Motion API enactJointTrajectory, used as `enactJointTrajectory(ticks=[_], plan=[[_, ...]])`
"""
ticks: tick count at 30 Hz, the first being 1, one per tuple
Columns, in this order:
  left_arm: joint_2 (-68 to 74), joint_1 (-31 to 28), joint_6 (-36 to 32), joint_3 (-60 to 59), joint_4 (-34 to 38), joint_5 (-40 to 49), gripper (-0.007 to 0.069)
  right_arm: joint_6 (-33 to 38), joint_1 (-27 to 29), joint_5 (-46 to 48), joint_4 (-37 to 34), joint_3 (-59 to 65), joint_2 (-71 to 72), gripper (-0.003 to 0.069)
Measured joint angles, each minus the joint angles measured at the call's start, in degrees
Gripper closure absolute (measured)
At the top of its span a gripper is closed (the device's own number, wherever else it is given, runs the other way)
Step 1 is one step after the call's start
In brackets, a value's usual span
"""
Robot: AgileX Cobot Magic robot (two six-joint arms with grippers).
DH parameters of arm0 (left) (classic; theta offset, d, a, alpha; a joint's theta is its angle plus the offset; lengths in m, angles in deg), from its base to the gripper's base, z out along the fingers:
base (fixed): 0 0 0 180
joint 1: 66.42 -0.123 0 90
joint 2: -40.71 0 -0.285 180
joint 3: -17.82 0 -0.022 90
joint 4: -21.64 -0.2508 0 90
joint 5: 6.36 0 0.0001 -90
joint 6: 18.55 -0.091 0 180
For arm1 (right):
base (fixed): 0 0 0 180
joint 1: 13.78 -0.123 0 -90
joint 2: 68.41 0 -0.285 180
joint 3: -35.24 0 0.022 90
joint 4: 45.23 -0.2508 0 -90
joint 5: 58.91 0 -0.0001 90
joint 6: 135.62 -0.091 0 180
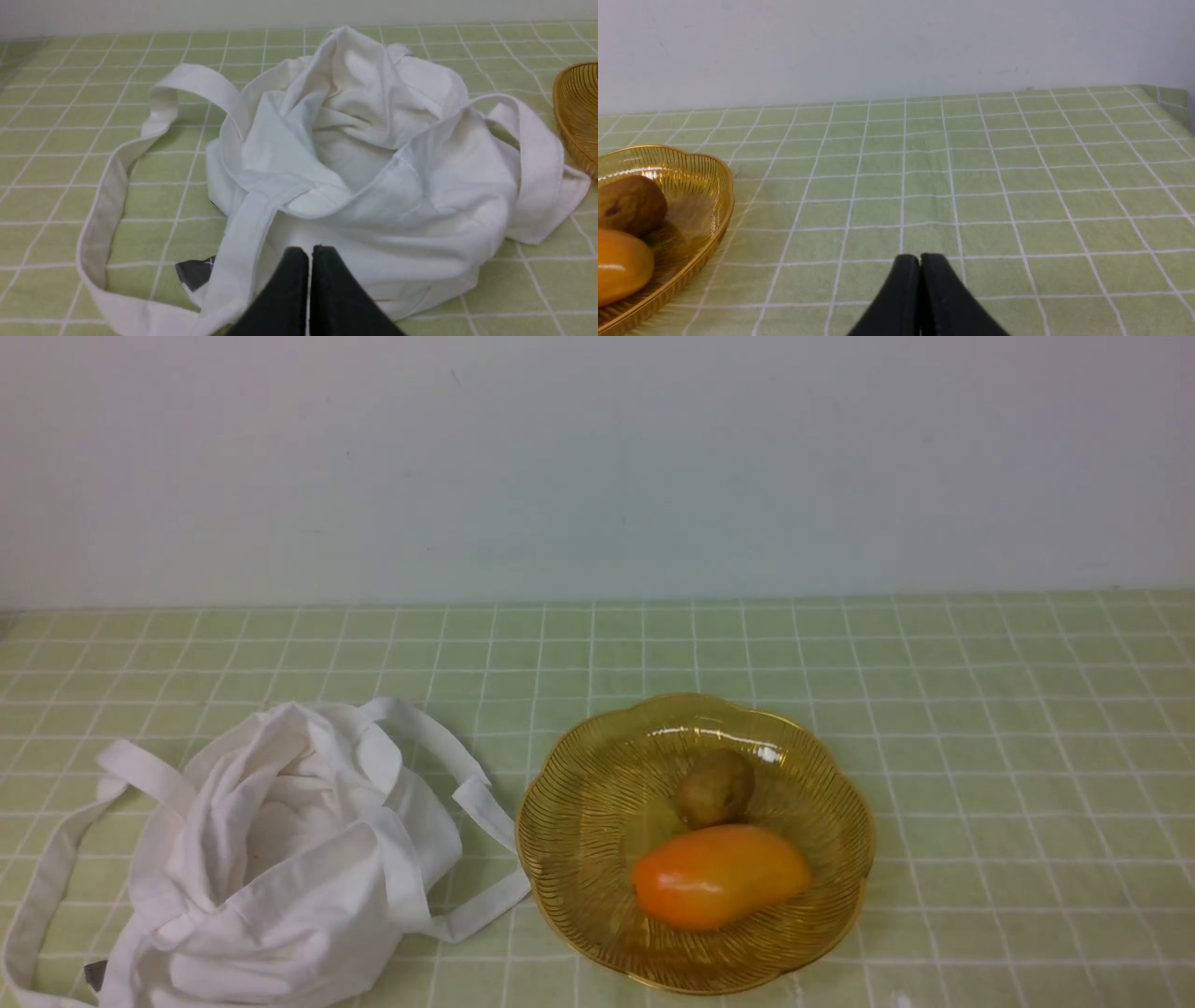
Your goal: Take the fruit out of the bag on the green coffee tablecloth and place them on the plate.
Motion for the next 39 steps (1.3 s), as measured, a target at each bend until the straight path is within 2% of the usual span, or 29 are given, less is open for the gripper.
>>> enactJointTrajectory(ticks=[11,39], plan=[[0.00,2.01,-0.83,0.00,0.71,0.00,0.0632,0.00,0.00,0.00,0.00,0.00,0.00,0.0669],[0.00,2.01,-0.85,0.00,0.78,0.00,0.0632,0.00,0.00,0.00,0.00,0.00,0.00,0.0669]])
